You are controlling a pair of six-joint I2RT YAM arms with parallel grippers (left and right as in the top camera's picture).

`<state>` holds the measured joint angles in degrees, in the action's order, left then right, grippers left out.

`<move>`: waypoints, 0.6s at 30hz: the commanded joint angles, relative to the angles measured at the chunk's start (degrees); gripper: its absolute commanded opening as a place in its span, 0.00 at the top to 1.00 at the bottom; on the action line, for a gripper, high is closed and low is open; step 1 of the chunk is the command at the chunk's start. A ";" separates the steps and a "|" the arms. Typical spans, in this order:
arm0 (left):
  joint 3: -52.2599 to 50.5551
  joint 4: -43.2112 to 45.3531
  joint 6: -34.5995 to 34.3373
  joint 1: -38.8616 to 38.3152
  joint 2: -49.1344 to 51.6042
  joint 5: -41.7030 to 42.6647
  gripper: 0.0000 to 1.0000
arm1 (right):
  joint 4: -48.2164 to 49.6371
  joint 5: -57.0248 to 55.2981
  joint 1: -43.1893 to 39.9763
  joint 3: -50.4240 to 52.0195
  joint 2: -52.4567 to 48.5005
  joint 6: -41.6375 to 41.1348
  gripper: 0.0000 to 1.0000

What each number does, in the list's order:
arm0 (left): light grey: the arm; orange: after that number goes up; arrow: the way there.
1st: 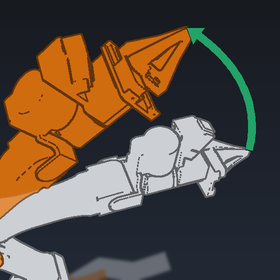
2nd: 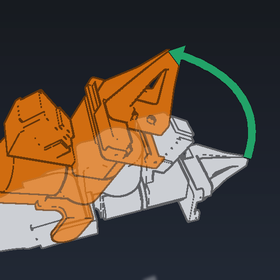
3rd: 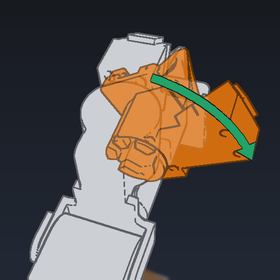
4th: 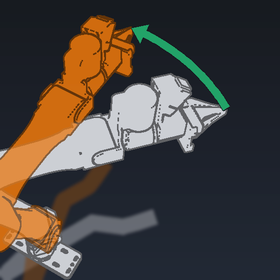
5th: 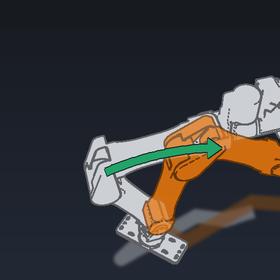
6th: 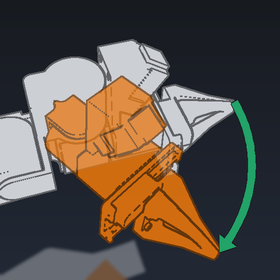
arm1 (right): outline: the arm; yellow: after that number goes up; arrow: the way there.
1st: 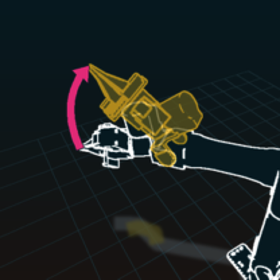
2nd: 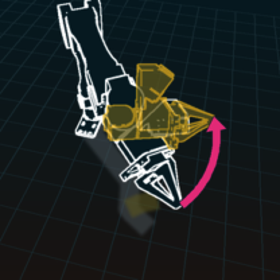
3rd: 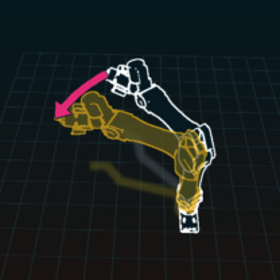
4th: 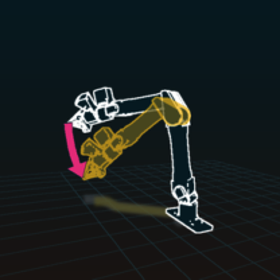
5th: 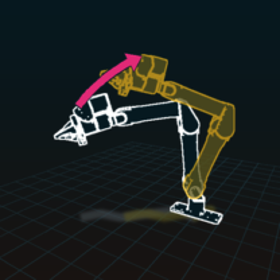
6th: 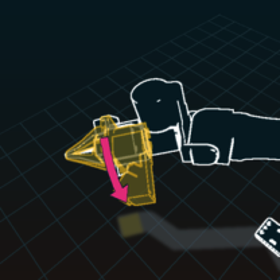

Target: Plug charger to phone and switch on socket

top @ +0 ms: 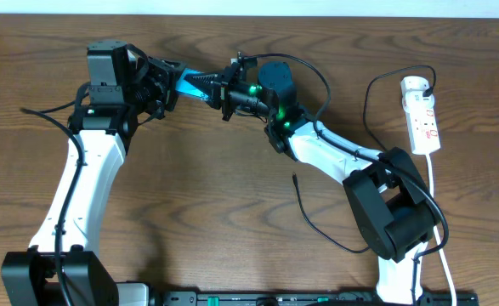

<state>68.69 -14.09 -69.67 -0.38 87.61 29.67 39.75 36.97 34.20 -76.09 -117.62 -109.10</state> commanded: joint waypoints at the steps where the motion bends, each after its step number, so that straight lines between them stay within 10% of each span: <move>1: 0.00 0.55 0.15 0.33 -0.94 -0.81 0.55 | 0.39 0.33 -0.61 -0.57 0.61 -0.66 0.98; 18: 0.00 2.86 0.20 0.48 -0.94 -0.98 0.66 | 5.31 -2.62 -0.72 -0.57 0.61 -8.44 0.99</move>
<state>68.71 -11.86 -69.60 -0.27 87.61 29.45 44.14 35.99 33.56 -76.09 -117.64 -116.38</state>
